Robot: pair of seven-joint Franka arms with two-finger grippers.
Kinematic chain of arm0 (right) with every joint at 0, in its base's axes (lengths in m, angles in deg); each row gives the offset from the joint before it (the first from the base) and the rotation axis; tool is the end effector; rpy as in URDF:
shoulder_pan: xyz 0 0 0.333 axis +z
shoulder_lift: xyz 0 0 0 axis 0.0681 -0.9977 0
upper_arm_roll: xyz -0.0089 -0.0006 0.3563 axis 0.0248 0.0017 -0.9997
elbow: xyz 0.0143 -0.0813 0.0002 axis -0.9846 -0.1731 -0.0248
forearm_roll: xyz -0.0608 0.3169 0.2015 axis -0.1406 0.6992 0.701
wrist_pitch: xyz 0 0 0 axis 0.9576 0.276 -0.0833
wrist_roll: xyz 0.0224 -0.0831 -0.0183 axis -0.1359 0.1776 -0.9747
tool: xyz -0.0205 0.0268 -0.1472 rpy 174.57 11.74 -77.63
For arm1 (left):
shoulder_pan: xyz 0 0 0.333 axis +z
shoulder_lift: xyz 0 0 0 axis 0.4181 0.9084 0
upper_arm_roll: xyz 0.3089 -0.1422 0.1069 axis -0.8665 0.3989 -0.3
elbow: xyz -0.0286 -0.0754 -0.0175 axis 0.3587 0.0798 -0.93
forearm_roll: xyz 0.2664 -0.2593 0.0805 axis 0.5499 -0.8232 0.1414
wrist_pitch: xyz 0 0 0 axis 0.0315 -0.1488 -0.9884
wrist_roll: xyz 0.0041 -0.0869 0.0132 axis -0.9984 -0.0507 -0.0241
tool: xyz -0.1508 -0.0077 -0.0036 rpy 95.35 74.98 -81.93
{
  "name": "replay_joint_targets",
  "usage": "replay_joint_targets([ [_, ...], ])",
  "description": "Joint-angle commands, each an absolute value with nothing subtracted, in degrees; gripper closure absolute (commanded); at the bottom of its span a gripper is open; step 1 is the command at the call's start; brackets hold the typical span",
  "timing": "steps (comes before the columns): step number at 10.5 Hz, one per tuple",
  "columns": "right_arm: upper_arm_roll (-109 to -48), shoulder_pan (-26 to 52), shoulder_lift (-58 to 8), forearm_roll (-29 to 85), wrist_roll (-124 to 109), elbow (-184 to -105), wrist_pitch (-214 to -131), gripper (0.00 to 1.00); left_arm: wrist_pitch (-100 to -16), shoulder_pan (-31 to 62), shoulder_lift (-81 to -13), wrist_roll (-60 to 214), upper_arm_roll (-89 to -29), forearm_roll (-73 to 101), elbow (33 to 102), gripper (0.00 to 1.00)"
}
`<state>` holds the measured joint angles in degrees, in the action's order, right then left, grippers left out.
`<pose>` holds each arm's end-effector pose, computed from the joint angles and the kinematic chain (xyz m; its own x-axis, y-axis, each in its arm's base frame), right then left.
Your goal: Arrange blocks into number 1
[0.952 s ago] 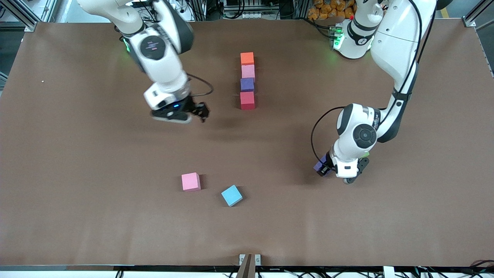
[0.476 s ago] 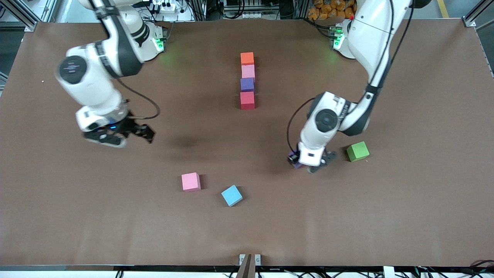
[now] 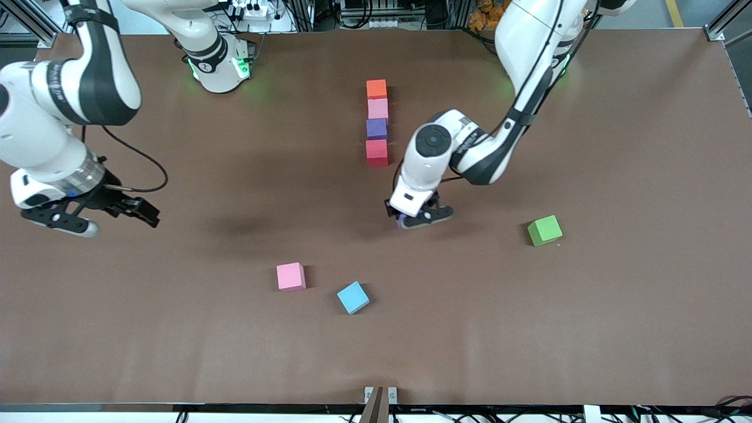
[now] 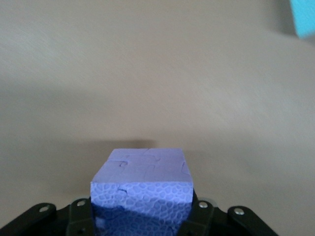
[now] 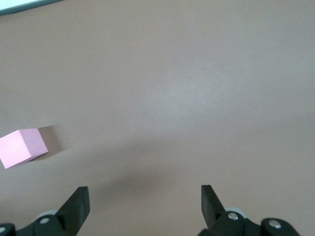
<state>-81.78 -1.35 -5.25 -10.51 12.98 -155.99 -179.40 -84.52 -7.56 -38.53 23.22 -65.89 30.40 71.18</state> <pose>0.5855 0.0020 0.4662 0.9598 -0.2459 0.1354 -0.2475 -0.9689 -0.0056 0.5068 -0.4625 0.2321 0.9700 0.2395 0.0427 0.2327 -0.9647 0.1236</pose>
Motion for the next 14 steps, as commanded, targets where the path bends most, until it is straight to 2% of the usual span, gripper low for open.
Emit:
replay_joint_targets([
  [1, -82.3, -3.4, -5.1, -10.1, 9.2, -149.7, -172.0, 0.00, -84.4, -10.6, -38.6, 26.5, -65.9, 31.6, 70.8, 1.00],
  [4, -80.2, -2.9, -5.0, -10.4, 6.9, -145.2, -166.6, 0.00, -84.4, -12.4, -37.0, 29.2, -64.6, 31.6, 70.8, 1.00],
  [9, -79.6, -2.9, -5.0, -10.4, 5.7, -143.9, -165.3, 0.00, -84.4, -13.8, -35.8, 28.5, -62.7, 31.6, 71.4, 1.00],
  [14, -78.7, -2.8, -5.5, -10.1, 4.0, -138.5, -158.7, 0.00, -84.2, -14.0, -35.9, 24.7, -61.0, 31.6, 73.6, 1.00],
])
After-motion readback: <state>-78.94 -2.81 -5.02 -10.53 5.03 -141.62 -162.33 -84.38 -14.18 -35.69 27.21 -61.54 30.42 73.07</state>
